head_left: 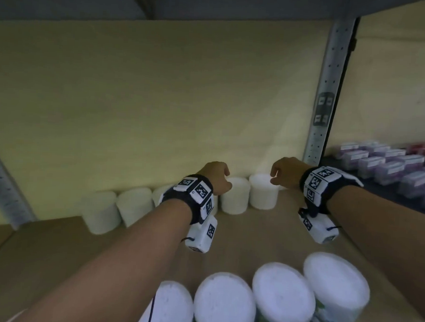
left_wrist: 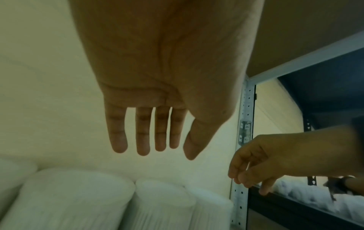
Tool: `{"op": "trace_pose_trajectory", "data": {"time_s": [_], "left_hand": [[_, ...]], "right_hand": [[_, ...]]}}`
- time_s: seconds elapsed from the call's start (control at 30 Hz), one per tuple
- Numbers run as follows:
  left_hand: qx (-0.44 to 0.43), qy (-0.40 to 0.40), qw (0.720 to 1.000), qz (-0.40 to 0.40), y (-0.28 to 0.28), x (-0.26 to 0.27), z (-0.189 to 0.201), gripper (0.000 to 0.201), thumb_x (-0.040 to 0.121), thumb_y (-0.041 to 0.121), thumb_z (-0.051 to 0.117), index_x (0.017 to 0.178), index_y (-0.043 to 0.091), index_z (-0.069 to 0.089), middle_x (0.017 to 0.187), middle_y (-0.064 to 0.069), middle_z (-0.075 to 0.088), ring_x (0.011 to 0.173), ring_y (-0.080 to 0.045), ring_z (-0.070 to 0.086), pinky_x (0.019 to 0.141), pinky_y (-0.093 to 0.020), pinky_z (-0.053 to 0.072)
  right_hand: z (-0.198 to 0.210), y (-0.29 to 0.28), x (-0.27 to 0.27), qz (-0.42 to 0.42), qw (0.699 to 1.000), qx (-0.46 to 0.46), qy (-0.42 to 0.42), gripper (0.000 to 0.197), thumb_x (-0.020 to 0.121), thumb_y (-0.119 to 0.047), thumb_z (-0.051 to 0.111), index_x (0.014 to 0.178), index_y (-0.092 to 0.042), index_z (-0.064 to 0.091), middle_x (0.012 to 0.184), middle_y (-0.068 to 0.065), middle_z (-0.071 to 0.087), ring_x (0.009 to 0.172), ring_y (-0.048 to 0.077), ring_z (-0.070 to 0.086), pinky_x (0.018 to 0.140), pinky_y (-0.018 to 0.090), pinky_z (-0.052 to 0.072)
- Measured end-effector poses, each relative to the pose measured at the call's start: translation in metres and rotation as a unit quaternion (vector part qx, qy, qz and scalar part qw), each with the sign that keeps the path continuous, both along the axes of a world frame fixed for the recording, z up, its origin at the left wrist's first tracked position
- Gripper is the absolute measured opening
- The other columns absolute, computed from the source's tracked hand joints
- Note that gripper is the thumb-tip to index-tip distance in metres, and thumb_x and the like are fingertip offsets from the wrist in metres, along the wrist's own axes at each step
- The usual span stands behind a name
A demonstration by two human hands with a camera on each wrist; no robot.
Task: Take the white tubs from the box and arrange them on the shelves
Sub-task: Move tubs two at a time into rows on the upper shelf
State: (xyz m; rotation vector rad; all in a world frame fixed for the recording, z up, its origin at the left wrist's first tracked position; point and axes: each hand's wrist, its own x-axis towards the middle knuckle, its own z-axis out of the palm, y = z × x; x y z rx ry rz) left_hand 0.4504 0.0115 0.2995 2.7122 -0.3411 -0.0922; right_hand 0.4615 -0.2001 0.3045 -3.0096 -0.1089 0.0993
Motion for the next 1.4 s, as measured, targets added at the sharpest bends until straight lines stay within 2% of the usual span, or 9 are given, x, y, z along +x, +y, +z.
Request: {"op": "trace_pose_trajectory", "data": {"time_s": [0.23, 0.33, 0.5, 0.67, 1.07, 1.23, 1.4], "left_hand": [[0.046, 0.004, 0.999, -0.013, -0.023, 0.051, -0.023, 0.052, 0.090, 0.029, 0.059, 0.135, 0.006, 0.047, 0.139, -0.011, 0.048, 0.125, -0.027, 0.049, 0.100, -0.034, 0.042], [0.060, 0.005, 0.998, -0.014, -0.032, 0.064, -0.033, 0.053, 0.089, 0.035, 0.061, 0.131, 0.005, 0.050, 0.133, -0.012, 0.052, 0.120, -0.028, 0.052, 0.097, -0.034, 0.044], [0.110, -0.002, 0.994, -0.025, -0.042, 0.073, -0.047, 0.050, 0.087, 0.040, 0.063, 0.121, 0.004, 0.059, 0.127, -0.016, 0.055, 0.113, -0.031, 0.057, 0.094, -0.036, 0.049], [0.130, -0.013, 0.991, -0.034, -0.038, 0.076, -0.053, 0.053, 0.088, 0.044, 0.059, 0.126, 0.008, 0.054, 0.133, -0.015, 0.046, 0.120, -0.032, 0.049, 0.098, -0.041, 0.045], [0.118, -0.019, 0.992, -0.037, -0.035, 0.078, -0.061, 0.051, 0.088, 0.045, 0.057, 0.127, 0.011, 0.052, 0.133, -0.013, 0.044, 0.121, -0.032, 0.045, 0.101, -0.046, 0.043], [0.110, -0.025, 0.993, -0.038, -0.034, 0.079, -0.064, 0.051, 0.088, 0.045, 0.058, 0.127, 0.012, 0.052, 0.132, -0.011, 0.044, 0.121, -0.030, 0.045, 0.100, -0.045, 0.043], [0.115, -0.019, 0.992, -0.040, -0.034, 0.079, -0.063, 0.052, 0.088, 0.044, 0.058, 0.129, 0.013, 0.051, 0.133, -0.010, 0.044, 0.122, -0.030, 0.044, 0.101, -0.045, 0.043]], "right_hand": [[-0.017, 0.000, 0.044, 0.004, 0.998, -0.043, 0.043, 0.051, 0.095, -0.043, 0.049, 0.132, -0.008, 0.051, 0.138, 0.009, 0.049, 0.126, 0.025, 0.047, 0.104, 0.033, 0.039], [-0.024, 0.006, 0.057, 0.014, 0.997, -0.043, 0.060, 0.059, 0.093, -0.049, 0.051, 0.138, -0.010, 0.045, 0.142, 0.007, 0.044, 0.131, 0.025, 0.043, 0.108, 0.034, 0.035], [-0.034, 0.014, 0.071, 0.020, 0.995, -0.062, 0.080, 0.072, 0.091, -0.049, 0.054, 0.148, -0.011, 0.031, 0.153, 0.008, 0.032, 0.140, 0.025, 0.033, 0.114, 0.035, 0.028], [-0.036, 0.015, 0.073, 0.025, 0.994, -0.075, 0.075, 0.068, 0.093, -0.048, 0.052, 0.147, -0.012, 0.033, 0.152, 0.008, 0.033, 0.139, 0.024, 0.035, 0.112, 0.034, 0.031], [-0.040, 0.016, 0.072, 0.021, 0.994, -0.078, 0.071, 0.066, 0.090, -0.048, 0.056, 0.144, -0.016, 0.036, 0.145, 0.010, 0.037, 0.132, 0.029, 0.041, 0.108, 0.038, 0.037], [-0.041, 0.013, 0.069, 0.024, 0.996, -0.055, 0.072, 0.061, 0.090, -0.043, 0.059, 0.142, -0.019, 0.039, 0.143, 0.008, 0.037, 0.130, 0.028, 0.043, 0.106, 0.037, 0.038], [-0.037, 0.008, 0.064, 0.049, 0.993, -0.048, 0.091, 0.057, 0.092, -0.032, 0.059, 0.144, -0.020, 0.038, 0.145, 0.006, 0.037, 0.133, 0.025, 0.041, 0.109, 0.034, 0.035]]}}
